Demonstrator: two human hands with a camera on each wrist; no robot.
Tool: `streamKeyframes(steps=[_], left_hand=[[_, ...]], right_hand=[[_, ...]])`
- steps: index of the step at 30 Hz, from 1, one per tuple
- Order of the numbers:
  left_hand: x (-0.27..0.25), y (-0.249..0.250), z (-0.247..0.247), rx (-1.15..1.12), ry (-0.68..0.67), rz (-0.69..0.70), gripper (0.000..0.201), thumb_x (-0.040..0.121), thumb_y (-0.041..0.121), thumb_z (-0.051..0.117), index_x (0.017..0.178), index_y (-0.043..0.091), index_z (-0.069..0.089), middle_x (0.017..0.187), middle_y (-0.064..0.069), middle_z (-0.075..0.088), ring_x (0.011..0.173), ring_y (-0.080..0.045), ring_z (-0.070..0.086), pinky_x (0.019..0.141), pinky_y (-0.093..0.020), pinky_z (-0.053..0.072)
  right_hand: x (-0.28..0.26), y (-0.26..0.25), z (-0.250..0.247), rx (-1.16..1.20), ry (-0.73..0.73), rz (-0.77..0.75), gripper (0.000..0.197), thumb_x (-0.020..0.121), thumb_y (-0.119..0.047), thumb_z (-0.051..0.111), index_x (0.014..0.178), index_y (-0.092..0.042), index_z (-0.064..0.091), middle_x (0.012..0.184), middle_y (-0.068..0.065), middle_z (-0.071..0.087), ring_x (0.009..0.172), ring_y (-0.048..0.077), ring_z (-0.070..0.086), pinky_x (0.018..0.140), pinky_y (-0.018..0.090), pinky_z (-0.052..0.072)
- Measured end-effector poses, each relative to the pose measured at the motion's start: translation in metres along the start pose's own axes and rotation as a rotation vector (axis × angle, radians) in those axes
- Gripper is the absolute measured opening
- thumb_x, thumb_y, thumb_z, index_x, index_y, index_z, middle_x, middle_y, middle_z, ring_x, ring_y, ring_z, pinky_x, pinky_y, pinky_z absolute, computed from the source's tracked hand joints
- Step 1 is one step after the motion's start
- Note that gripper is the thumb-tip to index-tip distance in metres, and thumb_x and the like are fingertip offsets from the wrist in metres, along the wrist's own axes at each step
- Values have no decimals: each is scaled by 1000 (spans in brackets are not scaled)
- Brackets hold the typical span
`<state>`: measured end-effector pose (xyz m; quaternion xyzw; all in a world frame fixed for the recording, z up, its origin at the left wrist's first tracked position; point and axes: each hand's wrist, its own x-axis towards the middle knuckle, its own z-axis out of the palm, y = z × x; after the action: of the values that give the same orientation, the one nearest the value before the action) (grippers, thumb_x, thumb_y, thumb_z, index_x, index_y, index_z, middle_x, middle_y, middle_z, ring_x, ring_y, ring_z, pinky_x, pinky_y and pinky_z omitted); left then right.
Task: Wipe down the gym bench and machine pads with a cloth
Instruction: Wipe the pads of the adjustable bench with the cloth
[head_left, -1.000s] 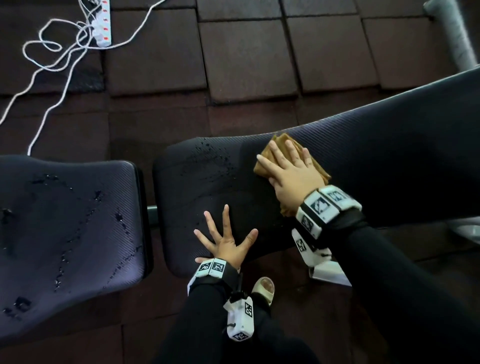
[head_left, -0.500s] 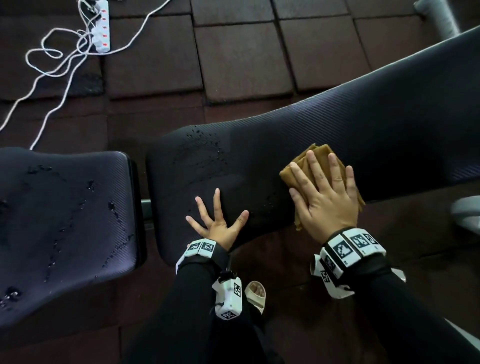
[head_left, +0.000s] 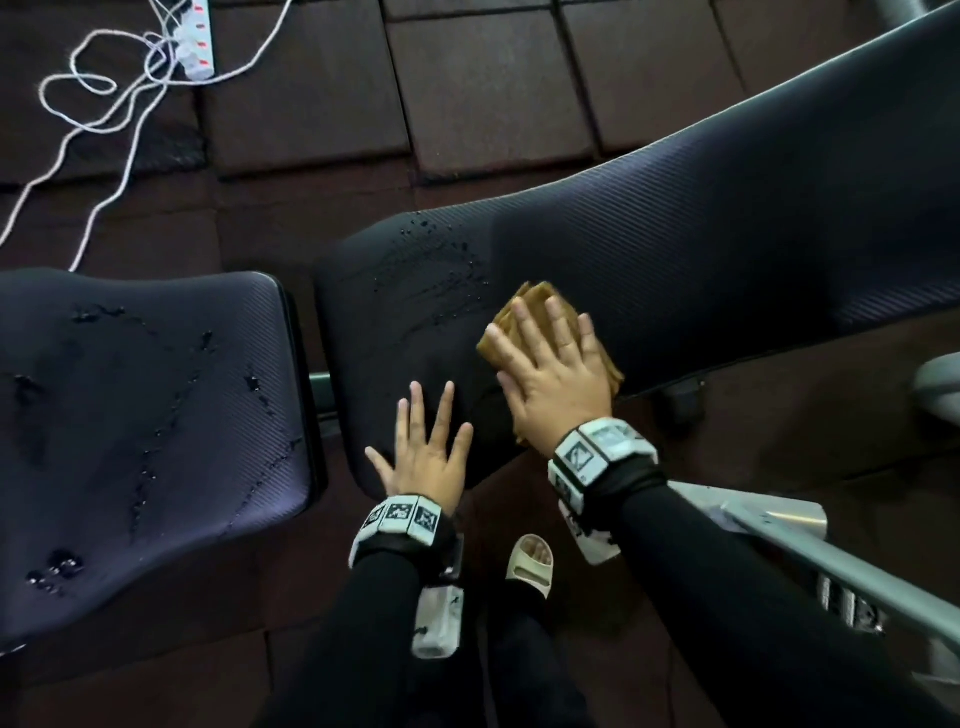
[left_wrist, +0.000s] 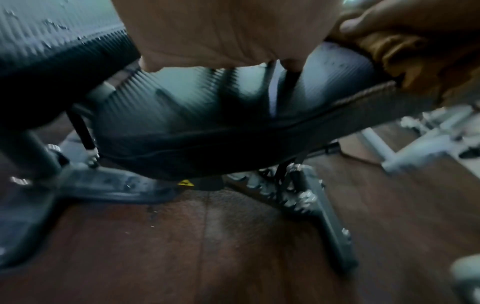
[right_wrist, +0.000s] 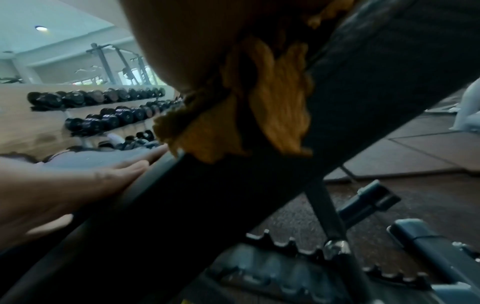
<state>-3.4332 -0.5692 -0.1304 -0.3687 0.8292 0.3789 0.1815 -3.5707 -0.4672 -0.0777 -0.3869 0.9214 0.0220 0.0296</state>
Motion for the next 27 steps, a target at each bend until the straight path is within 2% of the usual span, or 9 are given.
streamKeyframes(steps=[2, 5, 9, 11, 13, 16, 19, 22, 27], left_hand=[[-3, -25, -2, 9, -59, -2, 55, 90, 66, 25, 123, 74, -18, 144, 30, -32, 143, -9, -21, 108, -67, -1], [-4, -44, -3, -72, -121, -16, 60, 90, 64, 35, 127, 72, -12, 147, 27, -30, 143, -14, -22, 108, -68, 3], [-1, -44, -1, -90, -136, -1, 63, 92, 61, 36, 130, 66, -14, 140, 29, -36, 143, -21, -24, 109, -67, 4], [0, -42, -1, -83, -149, -12, 62, 92, 61, 35, 129, 65, -15, 138, 29, -38, 142, -23, -25, 108, -67, 4], [1, -42, -1, -80, -161, -21, 62, 92, 60, 35, 129, 65, -15, 138, 28, -37, 142, -24, -25, 108, -67, 4], [1, -42, -2, -88, -169, -18, 63, 92, 60, 36, 130, 65, -15, 138, 29, -36, 142, -23, -25, 109, -66, 4], [0, -41, -4, -91, -181, -21, 64, 92, 60, 37, 129, 66, -15, 138, 30, -36, 142, -23, -26, 108, -67, 4], [1, -42, -4, -79, -196, -23, 64, 92, 60, 36, 129, 66, -16, 138, 29, -37, 142, -24, -27, 109, -67, 4], [3, -44, -6, -74, -197, -22, 65, 91, 60, 37, 129, 66, -16, 140, 28, -36, 142, -24, -26, 109, -67, 4]], right_hand=[[-23, -15, 9, 1, -46, -64, 51, 92, -39, 47, 142, -37, 38, 154, -3, 26, 145, 26, 14, 115, 49, 9], [-57, -14, 13, -16, -43, -42, 53, 91, -37, 50, 142, -38, 37, 153, -6, 28, 144, 22, 15, 114, 48, 13], [-80, 21, -2, -33, 3, 132, 54, 87, -37, 52, 140, -36, 39, 150, -6, 30, 142, 21, 18, 112, 51, 13], [-77, 48, -16, -44, 28, 272, 52, 91, -40, 40, 143, -33, 36, 153, -5, 24, 144, 23, 12, 113, 52, 12], [-65, 74, -32, -38, 37, 414, 54, 93, -44, 28, 146, -32, 28, 156, -4, 17, 144, 24, 5, 115, 51, 4], [-32, 94, -48, -7, 57, 499, 55, 94, -43, 25, 148, -32, 22, 158, -3, 10, 146, 30, 1, 115, 49, -3], [5, 85, -47, 12, 62, 469, 54, 95, -40, 30, 148, -31, 23, 159, 0, 8, 145, 36, 0, 114, 50, -5], [22, 54, -34, 6, 9, 342, 52, 97, -39, 36, 147, -33, 26, 158, 1, 11, 145, 35, 1, 114, 48, -7], [-15, 8, -8, 31, -8, 98, 49, 93, -32, 48, 141, -32, 40, 154, -2, 26, 144, 30, 15, 116, 45, 4]])
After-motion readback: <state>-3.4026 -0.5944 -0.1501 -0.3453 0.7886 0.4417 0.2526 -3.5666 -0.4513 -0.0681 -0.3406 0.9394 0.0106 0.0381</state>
